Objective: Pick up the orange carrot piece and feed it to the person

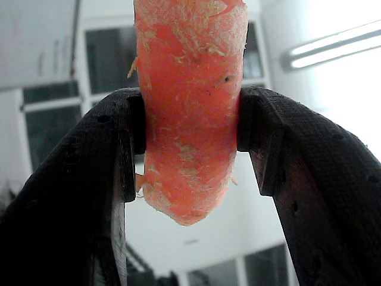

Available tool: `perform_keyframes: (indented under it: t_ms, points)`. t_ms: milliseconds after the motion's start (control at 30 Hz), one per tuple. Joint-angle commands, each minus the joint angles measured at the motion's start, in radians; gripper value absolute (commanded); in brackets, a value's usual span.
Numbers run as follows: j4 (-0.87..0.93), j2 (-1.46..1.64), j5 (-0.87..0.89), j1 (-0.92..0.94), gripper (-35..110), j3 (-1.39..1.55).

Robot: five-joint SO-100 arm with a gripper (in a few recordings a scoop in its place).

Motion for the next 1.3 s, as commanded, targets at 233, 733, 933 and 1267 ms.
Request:
perform_keyframes:
  t_ms: [233, 733, 933, 1267]
  points:
    - [-0.120, 0.262, -0.006, 0.009, -3, 0.017]
    - [-0.129, 0.265, 0.009, -0.015, -3, 0.017]
    - [-0.124, 0.284, 0.040, -0.015, -3, 0.015]
    - [-0.123, 0.285, 0.038, -0.015, -3, 0.015]
